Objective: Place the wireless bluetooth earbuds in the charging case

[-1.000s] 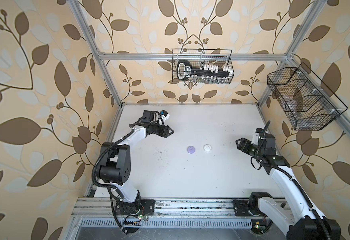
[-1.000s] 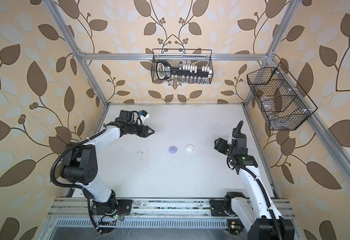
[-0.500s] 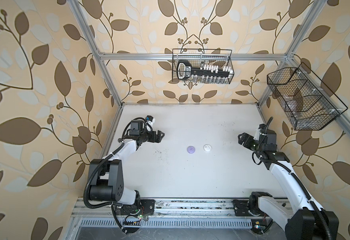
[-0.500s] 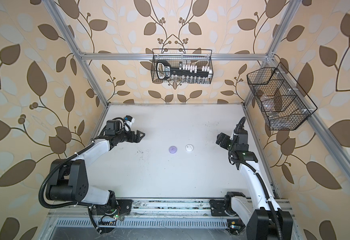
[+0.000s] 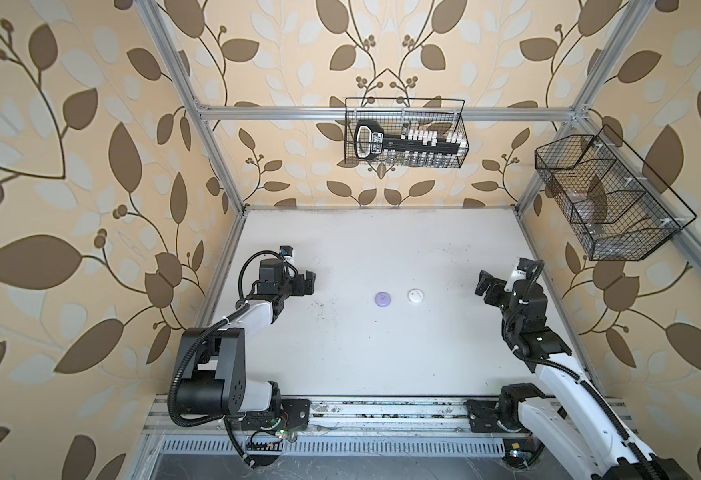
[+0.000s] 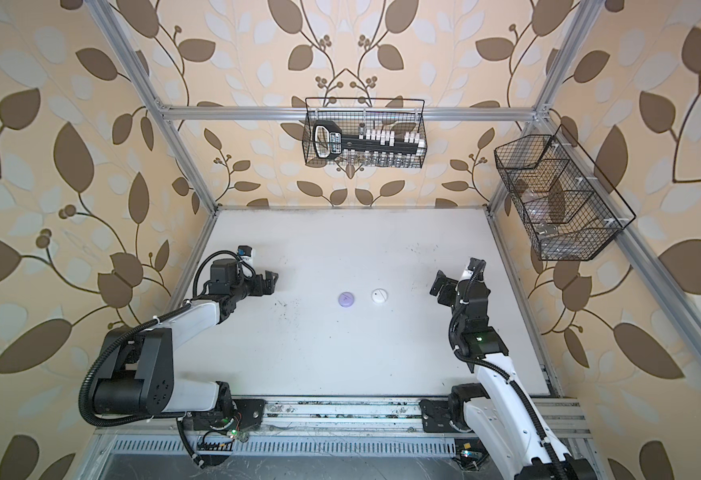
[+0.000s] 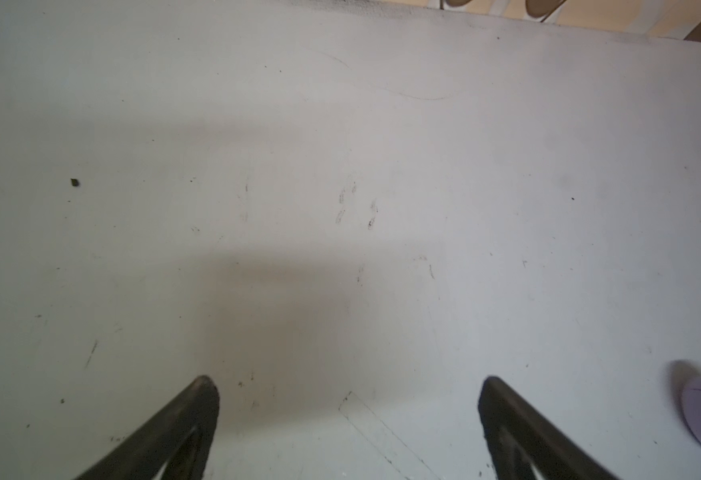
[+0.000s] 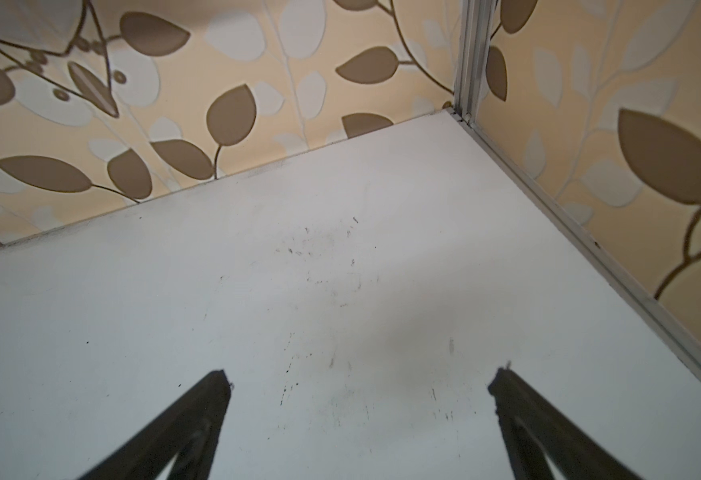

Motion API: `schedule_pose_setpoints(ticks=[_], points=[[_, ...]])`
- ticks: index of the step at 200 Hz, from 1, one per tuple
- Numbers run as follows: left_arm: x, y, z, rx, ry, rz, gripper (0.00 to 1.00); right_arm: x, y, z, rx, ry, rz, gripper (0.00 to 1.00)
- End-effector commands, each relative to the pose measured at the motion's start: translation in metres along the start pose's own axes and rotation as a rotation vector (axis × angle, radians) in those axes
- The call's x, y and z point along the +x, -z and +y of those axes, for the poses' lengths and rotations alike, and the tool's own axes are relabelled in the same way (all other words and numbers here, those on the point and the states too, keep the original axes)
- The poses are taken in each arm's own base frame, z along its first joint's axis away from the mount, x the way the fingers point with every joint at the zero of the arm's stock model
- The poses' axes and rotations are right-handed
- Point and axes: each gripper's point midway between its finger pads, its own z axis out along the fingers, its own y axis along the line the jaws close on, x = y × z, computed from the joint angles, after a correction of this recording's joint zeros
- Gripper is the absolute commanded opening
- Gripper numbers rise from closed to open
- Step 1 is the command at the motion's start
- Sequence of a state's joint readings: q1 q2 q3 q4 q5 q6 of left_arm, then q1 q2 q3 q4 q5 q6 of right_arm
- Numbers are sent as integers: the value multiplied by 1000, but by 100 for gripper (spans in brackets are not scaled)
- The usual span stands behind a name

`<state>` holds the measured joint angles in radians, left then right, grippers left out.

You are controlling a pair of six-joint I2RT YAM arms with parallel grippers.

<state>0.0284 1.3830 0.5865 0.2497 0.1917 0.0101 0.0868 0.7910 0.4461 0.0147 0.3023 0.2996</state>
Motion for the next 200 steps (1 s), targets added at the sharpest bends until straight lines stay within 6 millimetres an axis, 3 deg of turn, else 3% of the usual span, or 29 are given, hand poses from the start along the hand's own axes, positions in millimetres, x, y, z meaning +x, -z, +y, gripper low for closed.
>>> schedule_pose_setpoints(ticks=[1, 77, 108, 153, 200], points=[[-39, 6, 7, -27, 1, -138, 99, -1, -3, -2, 36, 66, -23, 100], [-30, 13, 11, 19, 43, -96, 99, 1, -16, 7, 106, 216, -86, 100], [-14, 12, 11, 28, 32, -69, 99, -3, -26, 8, 135, 259, -121, 100], [-15, 15, 16, -1, -21, -190, 99, 2, -43, 11, 143, 273, -148, 100], [-1, 13, 17, 3, -42, -243, 99, 9, -52, 7, 133, 267, -153, 100]])
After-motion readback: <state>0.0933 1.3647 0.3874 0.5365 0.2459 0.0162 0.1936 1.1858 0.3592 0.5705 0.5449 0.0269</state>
